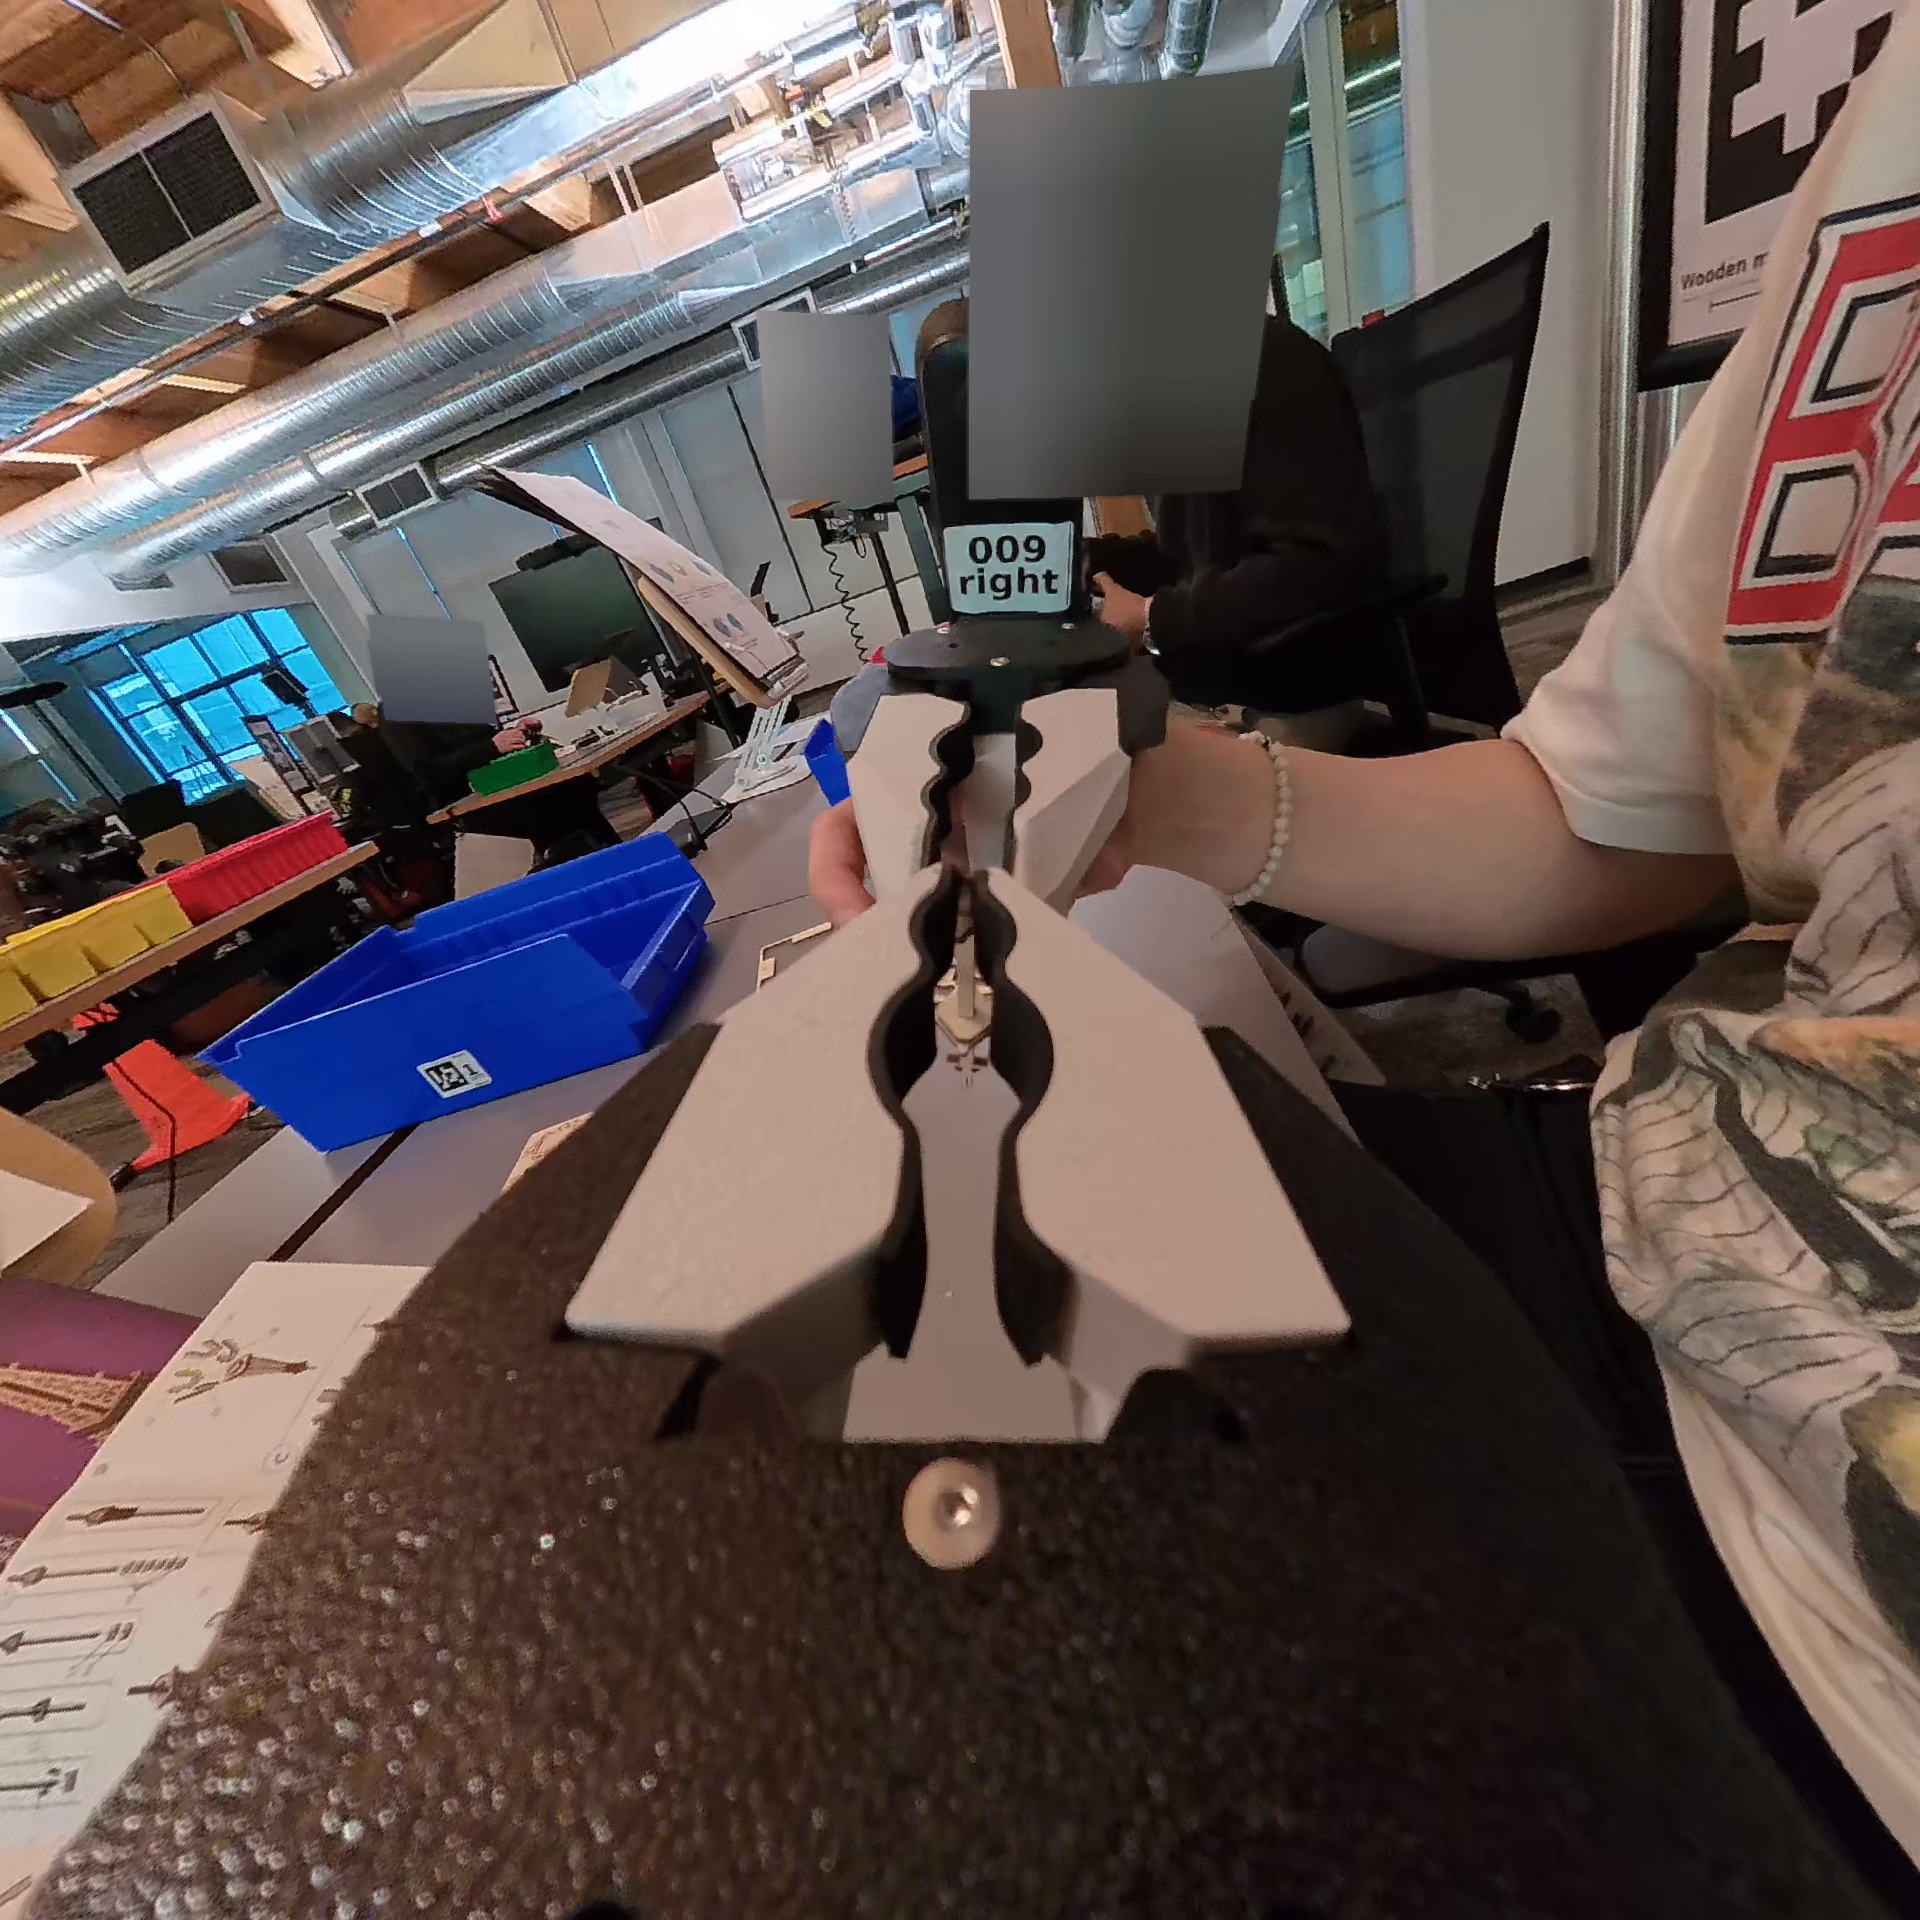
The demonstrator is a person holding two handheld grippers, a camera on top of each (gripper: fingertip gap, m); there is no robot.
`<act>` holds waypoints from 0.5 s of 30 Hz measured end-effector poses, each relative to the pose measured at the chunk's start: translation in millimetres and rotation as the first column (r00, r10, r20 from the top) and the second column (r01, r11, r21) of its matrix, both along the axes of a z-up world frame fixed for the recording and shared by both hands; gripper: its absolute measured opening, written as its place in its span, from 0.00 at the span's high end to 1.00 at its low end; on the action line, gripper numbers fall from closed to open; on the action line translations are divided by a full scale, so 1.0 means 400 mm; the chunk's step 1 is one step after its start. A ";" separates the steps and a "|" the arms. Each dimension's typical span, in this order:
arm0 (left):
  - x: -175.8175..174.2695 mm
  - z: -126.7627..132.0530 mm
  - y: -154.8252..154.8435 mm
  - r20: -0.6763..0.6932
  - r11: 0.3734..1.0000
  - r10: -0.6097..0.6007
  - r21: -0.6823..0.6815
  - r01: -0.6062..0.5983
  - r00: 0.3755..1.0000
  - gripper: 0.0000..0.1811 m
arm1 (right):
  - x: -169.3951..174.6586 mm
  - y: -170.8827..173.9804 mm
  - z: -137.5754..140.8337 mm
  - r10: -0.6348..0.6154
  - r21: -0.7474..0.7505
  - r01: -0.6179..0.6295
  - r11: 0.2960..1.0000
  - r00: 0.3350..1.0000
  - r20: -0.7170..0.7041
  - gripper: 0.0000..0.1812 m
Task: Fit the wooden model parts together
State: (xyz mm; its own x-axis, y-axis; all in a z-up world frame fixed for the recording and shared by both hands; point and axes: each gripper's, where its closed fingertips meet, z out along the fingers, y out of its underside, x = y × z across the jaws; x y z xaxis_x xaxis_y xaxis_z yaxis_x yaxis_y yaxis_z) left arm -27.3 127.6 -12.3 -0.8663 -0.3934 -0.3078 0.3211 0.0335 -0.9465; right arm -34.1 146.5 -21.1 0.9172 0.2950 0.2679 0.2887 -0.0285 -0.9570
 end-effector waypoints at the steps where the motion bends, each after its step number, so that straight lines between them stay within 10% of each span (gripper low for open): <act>1: 0.000 0.001 0.000 0.002 1.000 0.003 0.000 -0.003 1.000 1.00 | 0.001 0.000 0.002 0.003 0.001 -0.003 1.000 1.000 -0.018 0.94; 15: 0.012 -0.007 0.013 0.017 0.997 0.057 0.050 -0.058 0.998 1.00 | 0.020 0.017 -0.010 -0.145 -0.055 0.160 0.986 0.967 0.211 0.94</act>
